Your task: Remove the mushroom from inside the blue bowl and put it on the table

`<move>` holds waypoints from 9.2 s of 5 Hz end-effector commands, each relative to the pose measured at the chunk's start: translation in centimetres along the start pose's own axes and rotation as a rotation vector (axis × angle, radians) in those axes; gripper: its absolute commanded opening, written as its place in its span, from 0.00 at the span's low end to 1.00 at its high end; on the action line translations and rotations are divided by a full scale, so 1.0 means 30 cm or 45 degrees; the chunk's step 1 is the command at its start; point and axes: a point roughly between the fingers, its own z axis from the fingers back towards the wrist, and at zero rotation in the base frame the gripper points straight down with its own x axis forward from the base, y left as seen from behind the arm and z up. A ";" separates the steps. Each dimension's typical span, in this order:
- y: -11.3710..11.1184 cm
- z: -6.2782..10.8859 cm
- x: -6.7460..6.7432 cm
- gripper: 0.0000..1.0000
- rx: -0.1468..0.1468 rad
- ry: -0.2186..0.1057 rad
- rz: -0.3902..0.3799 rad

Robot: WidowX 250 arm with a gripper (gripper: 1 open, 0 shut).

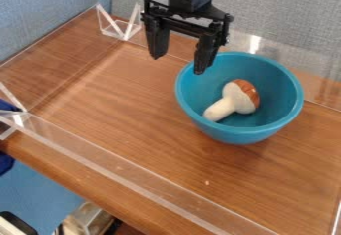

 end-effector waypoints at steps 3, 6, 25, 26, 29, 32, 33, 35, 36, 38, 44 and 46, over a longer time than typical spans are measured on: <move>-0.125 -0.051 0.028 1.00 -0.032 -0.024 -0.158; -0.196 -0.130 0.083 1.00 -0.064 -0.009 -0.255; -0.143 -0.188 0.102 0.00 -0.122 -0.029 -0.231; -0.137 -0.154 0.096 0.00 -0.131 -0.058 -0.221; 0.018 0.037 0.051 0.00 -0.160 -0.206 -0.031; 0.267 -0.047 0.018 0.00 -0.108 -0.167 0.229; 0.313 -0.114 0.015 0.00 -0.094 -0.132 0.274; 0.361 -0.295 0.029 0.00 -0.089 -0.057 0.285; 0.374 -0.327 0.034 0.00 -0.083 -0.029 0.289; 0.380 -0.333 0.028 1.00 -0.061 -0.010 0.322; 0.346 -0.329 -0.028 1.00 -0.018 0.049 0.343; 0.327 -0.324 -0.058 1.00 -0.007 0.086 0.332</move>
